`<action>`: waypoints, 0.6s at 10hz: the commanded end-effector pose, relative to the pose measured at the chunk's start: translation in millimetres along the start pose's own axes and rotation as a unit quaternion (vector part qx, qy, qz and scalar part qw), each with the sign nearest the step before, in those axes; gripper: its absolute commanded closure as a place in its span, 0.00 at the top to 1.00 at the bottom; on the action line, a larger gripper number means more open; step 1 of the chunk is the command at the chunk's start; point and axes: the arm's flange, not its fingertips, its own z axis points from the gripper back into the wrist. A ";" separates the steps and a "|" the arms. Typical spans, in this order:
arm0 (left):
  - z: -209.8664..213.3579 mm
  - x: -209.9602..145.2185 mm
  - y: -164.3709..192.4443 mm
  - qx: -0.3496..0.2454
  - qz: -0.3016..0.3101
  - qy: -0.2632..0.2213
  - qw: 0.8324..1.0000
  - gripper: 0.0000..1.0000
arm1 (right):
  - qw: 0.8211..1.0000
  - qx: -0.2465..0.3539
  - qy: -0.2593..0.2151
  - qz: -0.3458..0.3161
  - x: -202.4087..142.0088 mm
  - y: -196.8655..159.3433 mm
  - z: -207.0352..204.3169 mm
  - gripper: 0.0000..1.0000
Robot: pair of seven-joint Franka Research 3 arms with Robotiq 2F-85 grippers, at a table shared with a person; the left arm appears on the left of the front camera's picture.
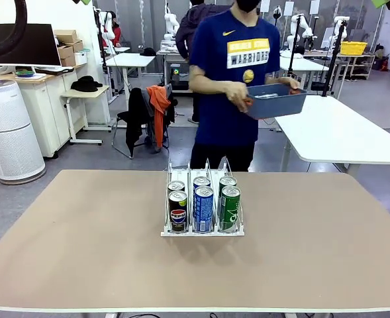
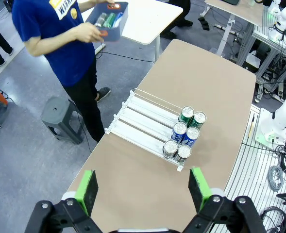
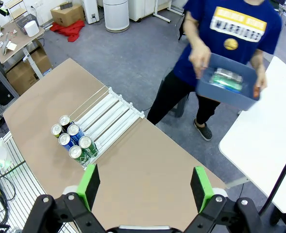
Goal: Fill the beverage cans into the dispenser.
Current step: Pick up the Pepsi coke handed by the human.
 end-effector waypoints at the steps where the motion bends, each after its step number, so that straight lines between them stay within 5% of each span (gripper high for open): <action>1: 0.2 -1.4 0.0 0.002 0.002 -0.002 1.000 1.00 | 1.000 0.002 0.000 0.001 -0.1 1.7 0.0 1.00; 6: 0.2 -1.4 0.0 0.002 0.002 -0.002 1.000 1.00 | 1.000 0.002 0.000 0.001 -0.1 1.7 0.0 1.00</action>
